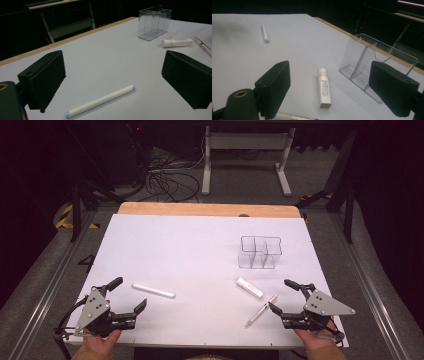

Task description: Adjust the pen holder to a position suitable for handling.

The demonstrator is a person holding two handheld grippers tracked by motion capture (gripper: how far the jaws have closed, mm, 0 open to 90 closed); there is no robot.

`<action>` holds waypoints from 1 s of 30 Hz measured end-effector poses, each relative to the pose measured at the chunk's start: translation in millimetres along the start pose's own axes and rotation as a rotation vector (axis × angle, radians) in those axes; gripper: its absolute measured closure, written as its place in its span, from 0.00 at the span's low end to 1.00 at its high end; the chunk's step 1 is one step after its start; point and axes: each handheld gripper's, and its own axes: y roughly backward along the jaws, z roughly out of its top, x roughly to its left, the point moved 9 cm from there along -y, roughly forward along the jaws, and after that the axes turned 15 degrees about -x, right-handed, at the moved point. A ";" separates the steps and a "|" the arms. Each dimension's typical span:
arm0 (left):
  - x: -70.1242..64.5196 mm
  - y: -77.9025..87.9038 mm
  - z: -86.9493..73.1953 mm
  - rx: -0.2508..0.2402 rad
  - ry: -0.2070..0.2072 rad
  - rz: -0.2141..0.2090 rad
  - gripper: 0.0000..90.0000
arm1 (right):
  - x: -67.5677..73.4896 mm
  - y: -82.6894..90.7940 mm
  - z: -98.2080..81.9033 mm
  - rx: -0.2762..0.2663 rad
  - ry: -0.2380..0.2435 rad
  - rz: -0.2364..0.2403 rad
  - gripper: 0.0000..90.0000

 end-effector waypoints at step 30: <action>-0.7 -0.3 -1.7 0.016 -0.013 -0.002 0.07 | -19.9 -33.4 14.7 0.052 -0.001 0.021 0.20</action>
